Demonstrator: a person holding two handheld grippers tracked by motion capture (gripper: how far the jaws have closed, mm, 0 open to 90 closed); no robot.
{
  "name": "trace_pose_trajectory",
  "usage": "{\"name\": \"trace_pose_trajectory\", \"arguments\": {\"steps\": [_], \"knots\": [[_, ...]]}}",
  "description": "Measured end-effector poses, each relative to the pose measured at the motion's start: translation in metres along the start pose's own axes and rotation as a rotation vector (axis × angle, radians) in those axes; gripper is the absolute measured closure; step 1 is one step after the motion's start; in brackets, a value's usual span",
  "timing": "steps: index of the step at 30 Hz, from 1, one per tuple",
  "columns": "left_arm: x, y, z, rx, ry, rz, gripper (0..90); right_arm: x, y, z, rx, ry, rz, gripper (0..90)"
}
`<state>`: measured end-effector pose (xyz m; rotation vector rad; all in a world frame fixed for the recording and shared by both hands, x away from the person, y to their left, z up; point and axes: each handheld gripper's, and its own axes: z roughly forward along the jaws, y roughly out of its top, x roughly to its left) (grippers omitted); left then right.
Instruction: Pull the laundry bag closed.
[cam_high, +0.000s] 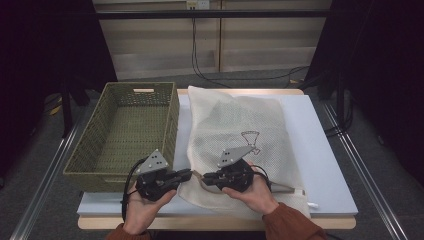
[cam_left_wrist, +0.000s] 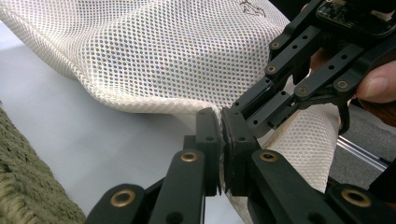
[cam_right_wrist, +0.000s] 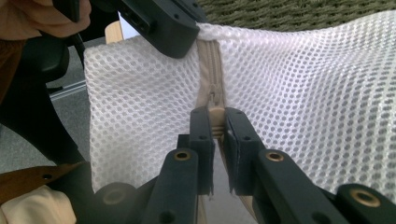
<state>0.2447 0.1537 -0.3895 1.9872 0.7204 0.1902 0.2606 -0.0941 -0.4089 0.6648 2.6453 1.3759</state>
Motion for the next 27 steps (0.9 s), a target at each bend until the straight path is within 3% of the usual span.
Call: {"name": "trace_pose_trajectory", "arguments": {"steps": [27], "knots": [[0.0015, 0.0001, -0.0024, -0.017, 0.008, -0.004, 86.6, -0.005, -0.0102, -0.0049, 0.013, -0.013, 0.012, 82.7]]}}
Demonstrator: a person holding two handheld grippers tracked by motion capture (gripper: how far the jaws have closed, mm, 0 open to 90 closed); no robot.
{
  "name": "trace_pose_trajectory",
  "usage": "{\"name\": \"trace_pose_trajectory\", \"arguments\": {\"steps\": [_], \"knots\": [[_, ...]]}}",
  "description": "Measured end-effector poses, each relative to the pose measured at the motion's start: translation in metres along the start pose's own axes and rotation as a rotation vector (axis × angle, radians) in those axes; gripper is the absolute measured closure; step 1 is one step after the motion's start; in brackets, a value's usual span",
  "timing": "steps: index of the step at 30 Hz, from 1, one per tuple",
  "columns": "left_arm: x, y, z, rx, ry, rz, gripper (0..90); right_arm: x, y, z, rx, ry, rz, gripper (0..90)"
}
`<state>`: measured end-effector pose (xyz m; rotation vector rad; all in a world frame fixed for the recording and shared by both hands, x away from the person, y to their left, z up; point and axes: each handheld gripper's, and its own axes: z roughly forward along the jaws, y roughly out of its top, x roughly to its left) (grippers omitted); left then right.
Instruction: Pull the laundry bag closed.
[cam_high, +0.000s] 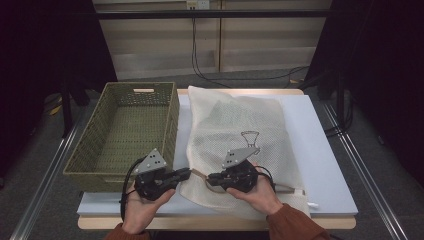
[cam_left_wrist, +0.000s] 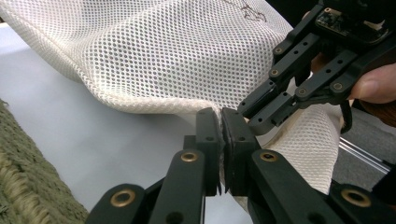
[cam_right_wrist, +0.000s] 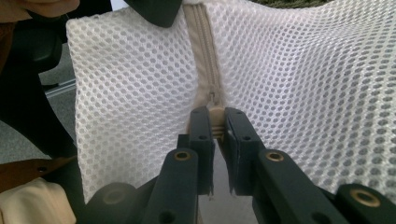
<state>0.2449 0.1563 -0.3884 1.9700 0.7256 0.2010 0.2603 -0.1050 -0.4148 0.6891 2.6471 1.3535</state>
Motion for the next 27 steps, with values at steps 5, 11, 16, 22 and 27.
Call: {"name": "trace_pose_trajectory", "arguments": {"steps": [5, 11, 16, 22, 27], "knots": [[0.0, 0.0, 0.0, 0.003, 0.0, 0.007, 86.6, -0.001, -0.002, -0.001, 0.004, -0.004, -0.003, 82.7], [0.001, 0.001, -0.001, 0.003, 0.002, 0.012, 86.6, -0.002, -0.004, -0.004, 0.006, -0.013, -0.004, 82.7], [0.001, 0.001, -0.001, 0.001, 0.002, 0.012, 86.6, -0.004, -0.006, -0.007, 0.009, -0.019, 0.0, 82.7], [0.001, 0.001, -0.001, -0.002, 0.001, 0.01, 86.6, -0.005, -0.008, -0.009, 0.011, -0.03, -0.005, 82.7], [0.0, 0.001, -0.001, 0.005, -0.003, 0.017, 86.6, -0.006, -0.01, -0.01, 0.013, -0.037, -0.011, 82.7]]}}
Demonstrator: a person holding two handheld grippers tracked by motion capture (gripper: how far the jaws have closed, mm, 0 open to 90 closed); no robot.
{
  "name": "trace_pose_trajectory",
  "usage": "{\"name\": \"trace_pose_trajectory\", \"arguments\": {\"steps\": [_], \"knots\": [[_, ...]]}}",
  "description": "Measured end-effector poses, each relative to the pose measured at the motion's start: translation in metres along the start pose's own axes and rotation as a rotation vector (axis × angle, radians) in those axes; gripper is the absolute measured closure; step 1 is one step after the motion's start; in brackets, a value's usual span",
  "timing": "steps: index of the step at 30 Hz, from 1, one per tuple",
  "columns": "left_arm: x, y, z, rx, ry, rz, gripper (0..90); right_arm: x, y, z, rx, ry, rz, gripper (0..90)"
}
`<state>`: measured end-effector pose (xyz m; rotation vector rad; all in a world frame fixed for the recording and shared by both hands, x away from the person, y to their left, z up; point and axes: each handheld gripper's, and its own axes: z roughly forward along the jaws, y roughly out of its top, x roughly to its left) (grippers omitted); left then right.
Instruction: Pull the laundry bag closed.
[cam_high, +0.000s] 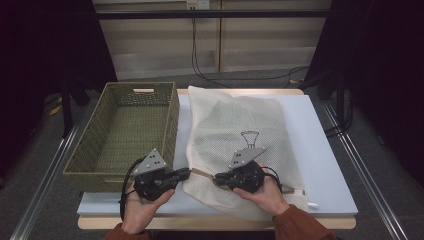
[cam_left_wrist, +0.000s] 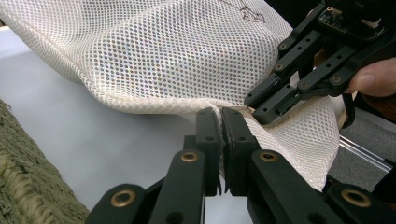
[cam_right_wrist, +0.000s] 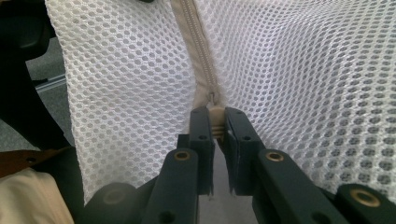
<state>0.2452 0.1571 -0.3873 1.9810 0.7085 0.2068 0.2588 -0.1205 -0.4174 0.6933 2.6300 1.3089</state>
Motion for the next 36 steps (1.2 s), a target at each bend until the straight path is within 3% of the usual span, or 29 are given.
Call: {"name": "trace_pose_trajectory", "arguments": {"steps": [36], "knots": [[0.002, 0.001, -0.002, 0.002, 0.006, -0.007, 86.9, -0.005, -0.012, -0.009, 0.017, -0.027, 0.006, 82.7]]}}
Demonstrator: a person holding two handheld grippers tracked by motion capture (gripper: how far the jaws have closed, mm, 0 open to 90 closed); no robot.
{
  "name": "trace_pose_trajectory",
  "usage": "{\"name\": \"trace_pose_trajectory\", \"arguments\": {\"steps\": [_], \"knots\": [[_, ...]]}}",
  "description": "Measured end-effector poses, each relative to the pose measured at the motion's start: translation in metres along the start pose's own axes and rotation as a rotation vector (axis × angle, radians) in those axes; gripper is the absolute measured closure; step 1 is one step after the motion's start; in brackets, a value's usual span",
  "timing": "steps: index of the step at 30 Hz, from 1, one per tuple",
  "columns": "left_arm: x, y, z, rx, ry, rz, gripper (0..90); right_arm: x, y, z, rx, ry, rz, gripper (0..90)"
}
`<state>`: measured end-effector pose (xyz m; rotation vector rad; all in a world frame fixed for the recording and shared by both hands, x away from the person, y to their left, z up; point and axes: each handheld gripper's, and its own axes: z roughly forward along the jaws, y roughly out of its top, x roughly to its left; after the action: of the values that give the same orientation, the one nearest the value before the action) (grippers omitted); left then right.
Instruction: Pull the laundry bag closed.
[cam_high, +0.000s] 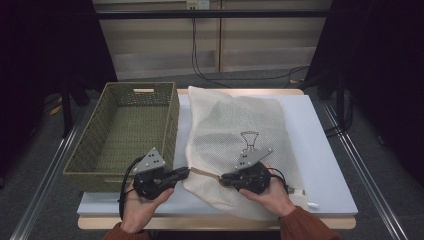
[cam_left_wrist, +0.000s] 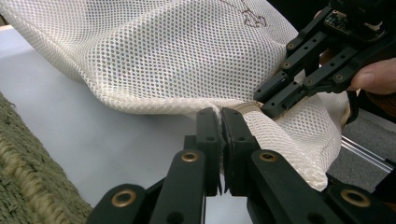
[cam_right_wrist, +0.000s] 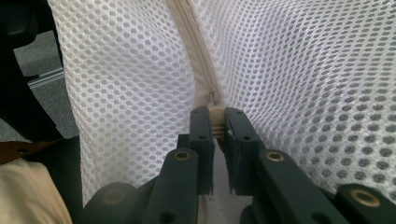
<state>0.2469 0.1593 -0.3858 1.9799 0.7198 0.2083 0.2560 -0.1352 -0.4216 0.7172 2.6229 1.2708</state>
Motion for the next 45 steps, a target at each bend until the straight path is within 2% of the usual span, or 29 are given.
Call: {"name": "trace_pose_trajectory", "arguments": {"steps": [45], "knots": [[0.003, 0.001, -0.002, -0.005, 0.007, -0.002, 86.9, -0.004, -0.014, -0.015, 0.017, -0.03, 0.015, 82.7]]}}
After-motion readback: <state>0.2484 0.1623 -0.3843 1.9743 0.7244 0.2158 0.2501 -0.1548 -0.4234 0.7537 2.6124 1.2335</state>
